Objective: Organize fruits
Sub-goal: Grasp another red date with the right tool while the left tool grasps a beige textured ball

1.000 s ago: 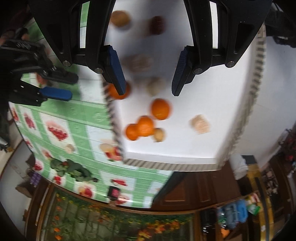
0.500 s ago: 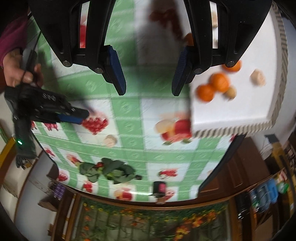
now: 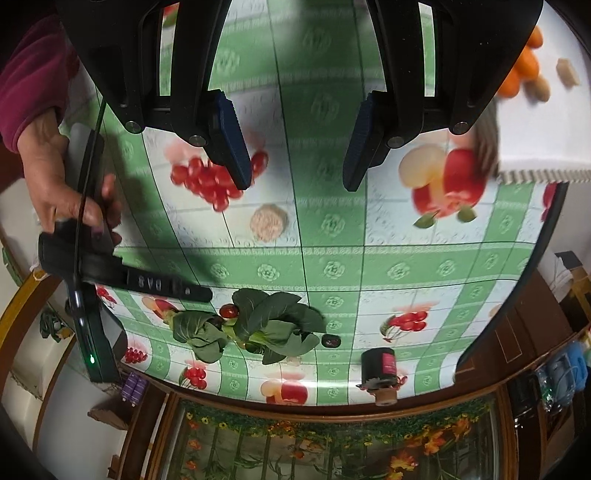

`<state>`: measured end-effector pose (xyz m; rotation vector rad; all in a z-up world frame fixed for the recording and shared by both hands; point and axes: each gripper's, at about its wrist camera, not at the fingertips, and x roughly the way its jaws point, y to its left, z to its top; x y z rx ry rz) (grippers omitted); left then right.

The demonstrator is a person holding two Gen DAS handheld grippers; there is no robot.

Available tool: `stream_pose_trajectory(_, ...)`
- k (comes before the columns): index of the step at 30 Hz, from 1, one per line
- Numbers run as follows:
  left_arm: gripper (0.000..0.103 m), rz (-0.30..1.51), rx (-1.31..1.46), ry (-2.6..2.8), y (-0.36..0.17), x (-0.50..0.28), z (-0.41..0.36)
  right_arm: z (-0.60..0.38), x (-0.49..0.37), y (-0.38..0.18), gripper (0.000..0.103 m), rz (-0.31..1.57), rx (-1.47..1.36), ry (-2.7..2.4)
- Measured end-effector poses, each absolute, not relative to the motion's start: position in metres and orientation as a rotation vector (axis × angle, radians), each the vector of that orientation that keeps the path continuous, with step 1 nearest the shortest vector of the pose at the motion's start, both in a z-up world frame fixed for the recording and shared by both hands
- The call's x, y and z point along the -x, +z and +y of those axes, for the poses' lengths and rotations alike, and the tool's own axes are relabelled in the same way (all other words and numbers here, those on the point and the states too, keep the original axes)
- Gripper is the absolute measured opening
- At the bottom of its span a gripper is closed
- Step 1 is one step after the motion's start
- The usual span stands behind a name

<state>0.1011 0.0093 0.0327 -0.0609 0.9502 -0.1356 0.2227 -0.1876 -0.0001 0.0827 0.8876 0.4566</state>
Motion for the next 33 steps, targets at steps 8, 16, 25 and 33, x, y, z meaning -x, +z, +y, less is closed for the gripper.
stream_pose_trajectory(8,0.051,0.971,0.059,-0.145,0.020,-0.128,0.002,-0.179,-0.265,-0.007,0.035,0.875,-0.064,0.458)
stream_pose_trajectory(16,0.051,0.983,0.052,-0.174,0.013,-0.142,-0.006,-0.166,-0.281,-0.013,0.028,0.878,0.023,0.469)
stream_pose_trajectory(25,0.051,0.994,0.033,-0.215,0.004,-0.155,-0.019,-0.185,-0.252,-0.011,0.027,0.895,-0.030,0.519)
stream_pose_trajectory(33,0.028,0.993,0.027,-0.205,-0.004,-0.161,-0.016,-0.192,-0.228,-0.004,0.027,0.883,-0.008,0.530)
